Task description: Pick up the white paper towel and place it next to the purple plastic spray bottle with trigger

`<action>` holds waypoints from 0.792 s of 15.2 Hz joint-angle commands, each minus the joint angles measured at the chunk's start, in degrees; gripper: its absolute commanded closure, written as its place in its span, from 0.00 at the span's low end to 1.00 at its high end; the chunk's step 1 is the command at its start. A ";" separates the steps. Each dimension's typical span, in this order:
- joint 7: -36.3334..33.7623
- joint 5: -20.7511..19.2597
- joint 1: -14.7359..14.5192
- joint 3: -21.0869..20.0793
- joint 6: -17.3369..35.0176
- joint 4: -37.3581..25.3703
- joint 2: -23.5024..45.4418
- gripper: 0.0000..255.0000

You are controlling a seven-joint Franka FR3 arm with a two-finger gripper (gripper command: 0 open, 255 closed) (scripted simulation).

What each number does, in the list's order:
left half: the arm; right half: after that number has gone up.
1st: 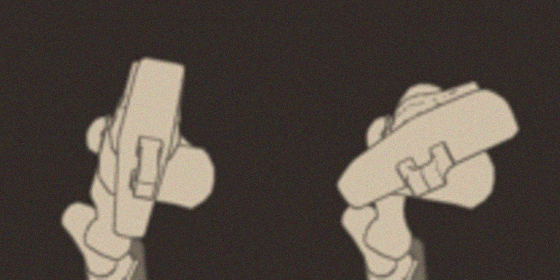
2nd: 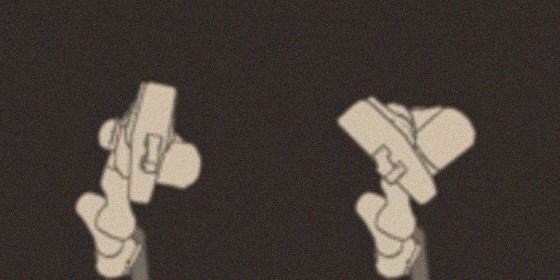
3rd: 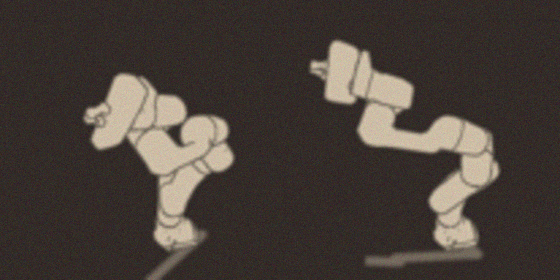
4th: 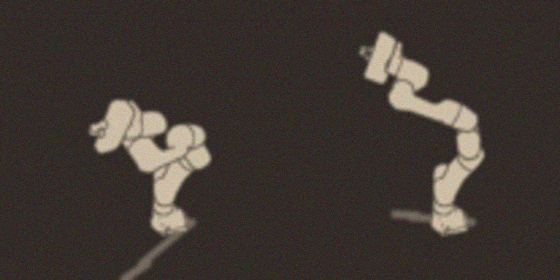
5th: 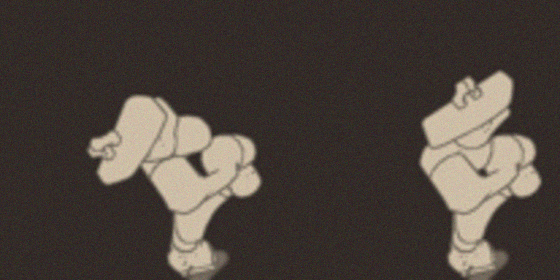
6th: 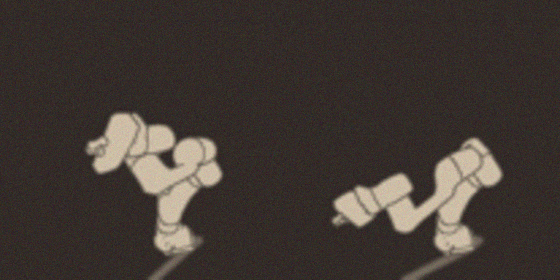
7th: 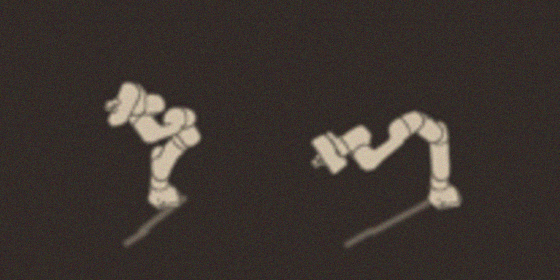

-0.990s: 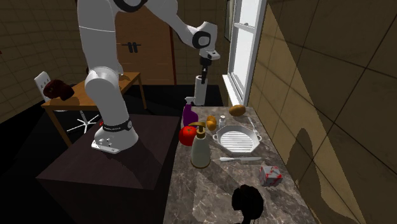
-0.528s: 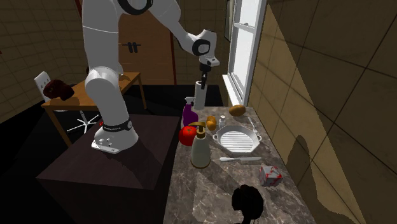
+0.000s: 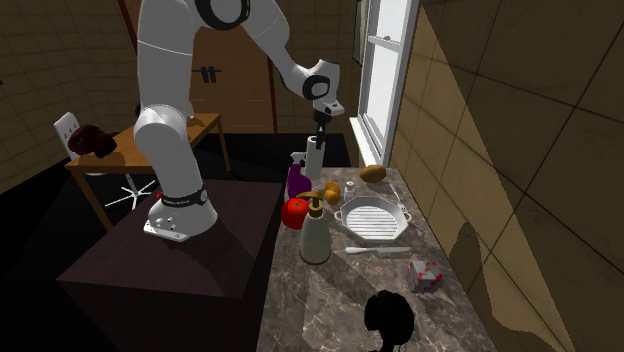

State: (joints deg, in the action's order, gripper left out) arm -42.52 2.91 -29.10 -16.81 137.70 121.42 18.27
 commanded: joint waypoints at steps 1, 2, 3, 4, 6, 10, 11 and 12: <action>-0.06 -0.38 -0.13 0.22 1.25 -0.07 1.32 1.00; -0.11 -0.55 -0.21 0.31 1.89 0.00 1.91 1.00; -0.16 -0.72 -0.30 0.41 2.52 0.05 2.51 1.00; -0.21 -0.89 -0.39 0.51 3.16 0.09 3.12 1.00; -0.29 -1.17 -0.54 0.69 4.19 0.13 4.13 1.00; -0.29 -1.17 -0.54 0.69 4.19 0.13 4.13 1.00; -0.29 -1.17 -0.54 0.69 4.19 0.13 4.13 1.00; -0.29 -1.17 -0.54 0.69 4.19 0.13 4.13 1.00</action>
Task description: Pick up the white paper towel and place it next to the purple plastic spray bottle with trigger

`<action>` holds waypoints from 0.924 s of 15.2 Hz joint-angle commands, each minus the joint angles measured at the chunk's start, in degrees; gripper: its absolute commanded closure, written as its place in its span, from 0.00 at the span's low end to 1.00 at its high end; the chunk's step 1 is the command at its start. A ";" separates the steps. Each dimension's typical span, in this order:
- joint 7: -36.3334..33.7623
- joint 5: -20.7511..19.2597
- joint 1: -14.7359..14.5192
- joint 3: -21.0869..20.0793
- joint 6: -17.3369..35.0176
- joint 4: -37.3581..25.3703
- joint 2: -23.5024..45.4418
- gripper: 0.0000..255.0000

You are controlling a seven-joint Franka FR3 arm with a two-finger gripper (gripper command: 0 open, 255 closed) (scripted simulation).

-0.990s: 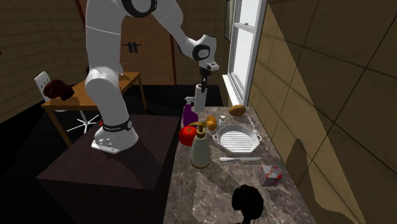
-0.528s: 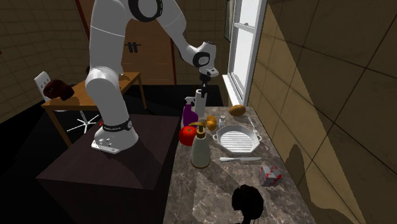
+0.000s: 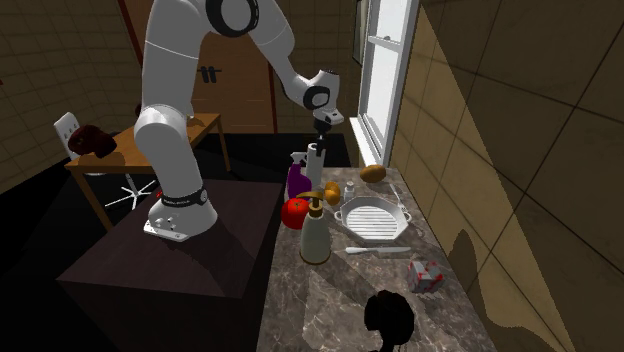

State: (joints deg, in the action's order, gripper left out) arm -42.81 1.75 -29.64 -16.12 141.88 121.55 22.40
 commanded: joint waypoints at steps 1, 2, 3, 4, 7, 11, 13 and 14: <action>0.00 0.00 0.00 0.00 0.01 0.00 0.00 1.00; 0.00 0.00 0.00 0.00 0.01 0.00 0.00 0.00; 0.00 0.00 0.00 0.00 0.01 0.00 0.00 0.00; 0.00 0.00 0.00 0.00 0.01 0.00 0.00 0.00; 0.00 0.00 0.00 0.00 0.01 0.00 0.00 0.00; 1.05 1.52 1.23 -0.71 -6.22 -0.94 -5.35 0.00; 1.05 1.52 1.21 -0.70 -6.21 -0.93 -5.36 0.00; 1.05 1.52 1.21 -0.70 -6.22 -0.94 -5.35 0.00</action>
State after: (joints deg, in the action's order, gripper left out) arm -41.75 3.23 -28.43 -16.79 135.84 120.63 17.17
